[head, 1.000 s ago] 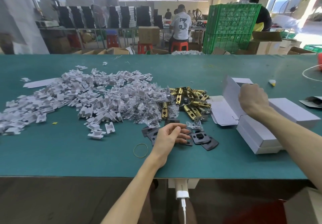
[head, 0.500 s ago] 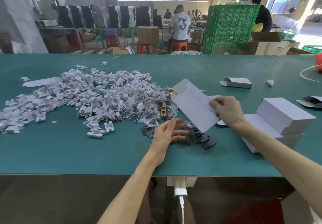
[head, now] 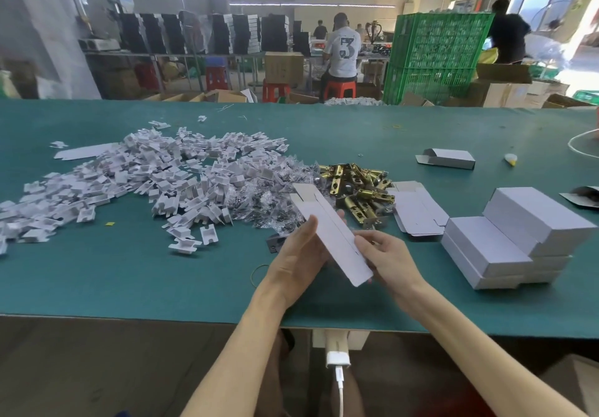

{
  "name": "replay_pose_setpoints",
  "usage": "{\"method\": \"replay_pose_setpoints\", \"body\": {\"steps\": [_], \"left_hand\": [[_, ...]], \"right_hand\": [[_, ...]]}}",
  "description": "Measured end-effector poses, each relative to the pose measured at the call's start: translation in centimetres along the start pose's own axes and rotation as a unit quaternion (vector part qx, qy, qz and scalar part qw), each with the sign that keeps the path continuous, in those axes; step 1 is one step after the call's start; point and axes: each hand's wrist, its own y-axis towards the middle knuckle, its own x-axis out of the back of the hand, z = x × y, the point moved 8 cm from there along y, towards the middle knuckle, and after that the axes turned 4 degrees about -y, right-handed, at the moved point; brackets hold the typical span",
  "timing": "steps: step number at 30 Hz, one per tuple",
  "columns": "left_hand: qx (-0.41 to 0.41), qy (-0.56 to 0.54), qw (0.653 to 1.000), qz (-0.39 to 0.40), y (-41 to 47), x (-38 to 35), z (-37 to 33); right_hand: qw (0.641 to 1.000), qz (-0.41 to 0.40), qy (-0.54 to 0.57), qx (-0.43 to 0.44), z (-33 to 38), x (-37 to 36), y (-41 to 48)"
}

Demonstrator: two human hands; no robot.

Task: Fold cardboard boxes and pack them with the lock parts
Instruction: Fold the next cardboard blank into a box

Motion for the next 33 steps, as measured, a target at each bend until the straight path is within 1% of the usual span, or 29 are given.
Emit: {"method": "replay_pose_setpoints", "body": {"steps": [3,6,9,10,11,13,14,15,17,19,20,22,24,26,28,31,33], "left_hand": [[-0.009,0.027,0.999,-0.03,0.2,0.4,-0.1],[-0.009,0.027,0.998,-0.049,0.4,0.9,0.2],[-0.014,0.107,0.991,-0.073,0.3,1.0,0.8],[-0.02,0.125,0.989,-0.078,0.4,1.1,1.0],[-0.023,0.125,0.988,-0.085,0.5,1.3,1.0],[-0.027,0.088,0.989,-0.114,0.6,2.1,0.8],[-0.033,0.065,0.989,-0.126,0.6,2.5,0.6],[-0.039,0.045,0.989,-0.138,0.6,2.9,0.4],[-0.05,0.022,0.984,-0.168,0.4,3.3,0.1],[-0.067,0.017,0.979,-0.194,0.3,3.6,-0.1],[-0.074,0.015,0.976,-0.204,0.2,3.7,-0.2],[-0.083,0.01,0.973,-0.215,0.1,3.7,-0.4],[-0.082,0.007,0.974,-0.212,0.1,3.6,-0.4],[-0.061,0.006,0.978,-0.201,0.1,3.2,-0.2],[-0.037,0.0,0.985,-0.167,0.2,2.6,0.1],[-0.027,-0.003,0.994,-0.107,0.2,1.6,-0.1],[-0.015,-0.001,0.998,-0.064,0.1,0.9,-0.1]], "right_hand": [[1.0,-0.004,0.005,0.004,-0.9,-0.5,-0.5],[0.999,-0.007,-0.005,0.045,-0.5,-0.6,-1.1],[0.992,0.06,0.035,0.104,0.3,-1.4,-2.1],[0.99,0.071,0.044,0.118,0.2,-1.6,-2.2],[0.989,0.07,0.039,0.127,0.0,-1.6,-2.3],[0.99,0.043,-0.008,0.134,-0.1,-1.3,-2.0],[0.99,0.046,-0.023,0.13,-0.1,-1.4,-2.0],[0.992,0.046,-0.012,0.119,-0.1,-1.2,-1.9],[0.993,0.039,0.069,0.084,-0.4,-0.9,-1.5],[0.985,0.029,0.164,0.037,-1.0,-0.5,-1.1],[0.98,0.031,0.194,0.02,-1.2,-0.4,-1.1],[0.98,0.043,0.192,0.014,-1.4,-0.4,-1.1],[0.99,0.057,0.12,0.041,-0.9,-0.8,-1.3],[0.994,0.061,0.064,0.059,-0.9,-0.9,-1.3],[0.994,0.056,0.08,0.048,-0.9,-0.8,-1.4],[0.986,0.056,0.158,0.016,-0.9,-0.5,-1.5],[0.981,0.062,0.182,0.0,-1.0,-0.4,-1.5]]}}
